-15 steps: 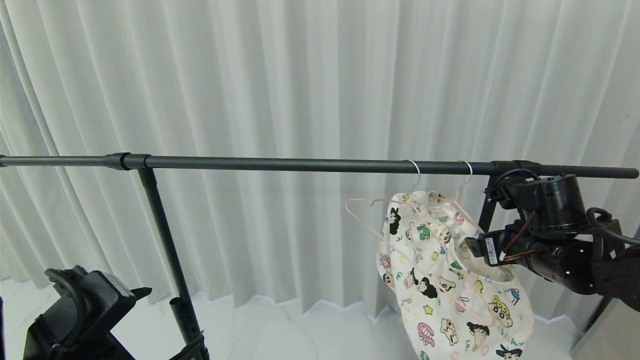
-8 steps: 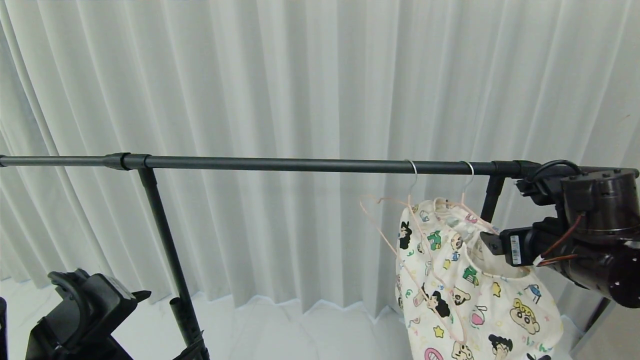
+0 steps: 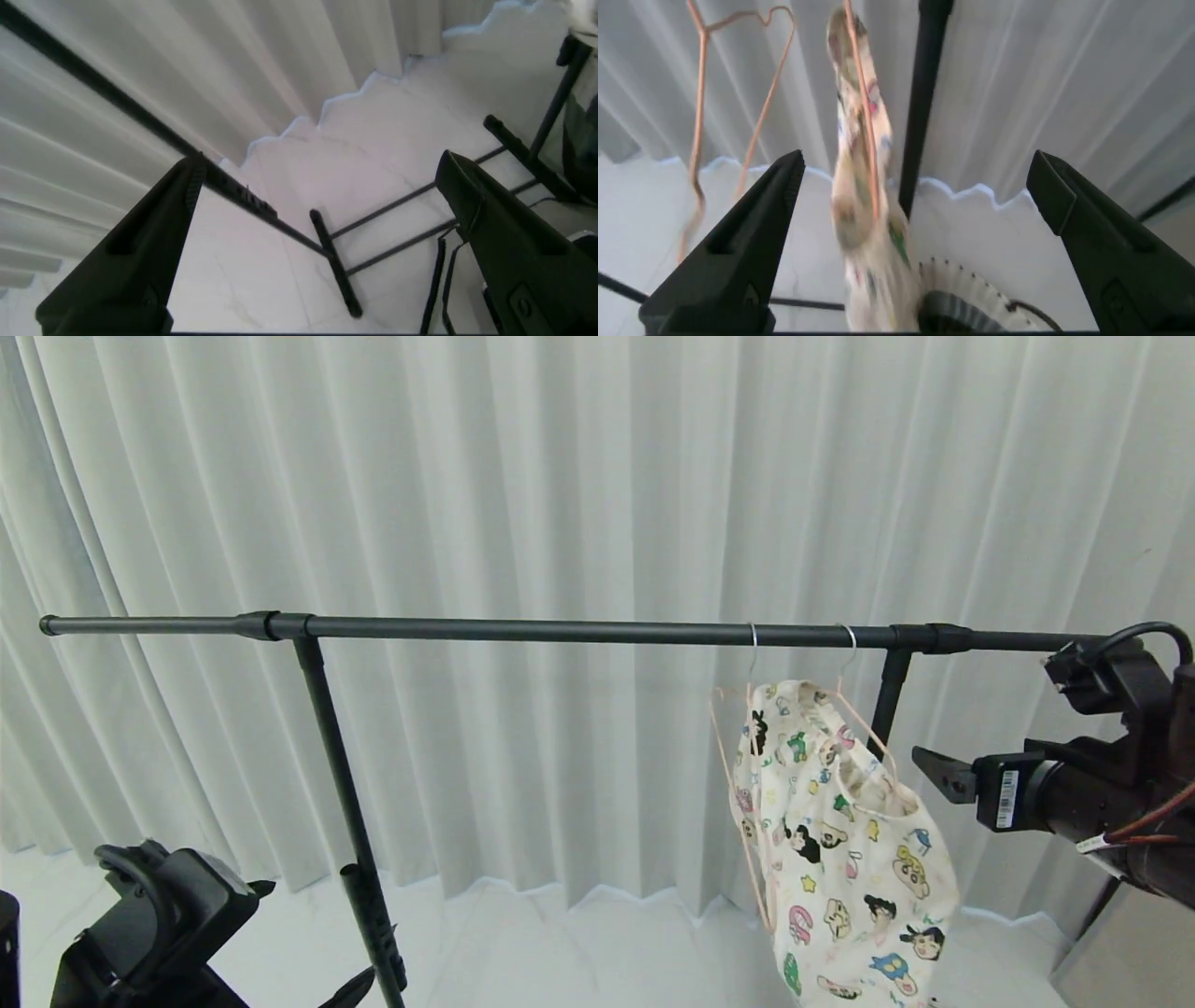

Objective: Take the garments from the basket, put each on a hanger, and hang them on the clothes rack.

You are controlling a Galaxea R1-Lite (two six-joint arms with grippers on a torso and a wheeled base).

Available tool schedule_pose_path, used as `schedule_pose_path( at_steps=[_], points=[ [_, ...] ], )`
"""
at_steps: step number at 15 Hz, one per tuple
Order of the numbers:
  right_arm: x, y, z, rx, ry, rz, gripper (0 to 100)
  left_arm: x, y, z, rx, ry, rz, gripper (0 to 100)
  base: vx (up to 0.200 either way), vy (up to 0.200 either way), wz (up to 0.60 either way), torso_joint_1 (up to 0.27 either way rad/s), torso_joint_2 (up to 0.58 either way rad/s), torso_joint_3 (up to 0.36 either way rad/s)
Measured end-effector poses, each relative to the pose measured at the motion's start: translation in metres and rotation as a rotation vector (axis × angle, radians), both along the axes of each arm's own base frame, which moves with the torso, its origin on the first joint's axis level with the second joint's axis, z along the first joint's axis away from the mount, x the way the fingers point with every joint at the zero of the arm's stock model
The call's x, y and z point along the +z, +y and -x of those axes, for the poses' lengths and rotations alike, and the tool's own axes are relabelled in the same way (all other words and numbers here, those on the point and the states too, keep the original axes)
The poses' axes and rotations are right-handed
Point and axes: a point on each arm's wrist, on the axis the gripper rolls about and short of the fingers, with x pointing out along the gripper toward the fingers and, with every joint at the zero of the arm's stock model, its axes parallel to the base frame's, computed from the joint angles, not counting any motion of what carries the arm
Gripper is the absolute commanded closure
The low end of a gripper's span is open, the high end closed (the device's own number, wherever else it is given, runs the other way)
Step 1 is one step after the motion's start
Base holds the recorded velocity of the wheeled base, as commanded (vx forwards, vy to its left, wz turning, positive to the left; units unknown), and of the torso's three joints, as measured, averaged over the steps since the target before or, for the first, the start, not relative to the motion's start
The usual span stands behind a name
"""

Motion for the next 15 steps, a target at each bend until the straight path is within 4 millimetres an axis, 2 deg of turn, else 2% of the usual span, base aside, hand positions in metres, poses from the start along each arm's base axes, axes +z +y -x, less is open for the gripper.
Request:
schedule_pose_path(
  at_steps=[6, 10, 15],
  points=[
    [-0.030, -0.006, 0.002, -0.099, 0.083, 0.241, 0, -0.005, 0.001, 0.003, 0.000, 0.014, -0.005, 0, -0.200, 0.000, 0.00, 0.001, 0.00, 0.004],
    [-0.047, -0.007, -0.008, -0.271, 0.131, 0.355, 0, -0.015, 0.004, 0.010, 0.000, 0.044, -0.018, 0, 0.000, 0.000, 0.00, 0.000, 0.00, 0.000],
    [-0.071, -0.020, -0.006, -0.307, 0.230, 0.455, 0, -0.052, 0.019, 0.039, 0.106, 0.179, -0.139, 0, 0.000, 0.000, 0.00, 0.000, 0.00, 0.000]
  ],
)
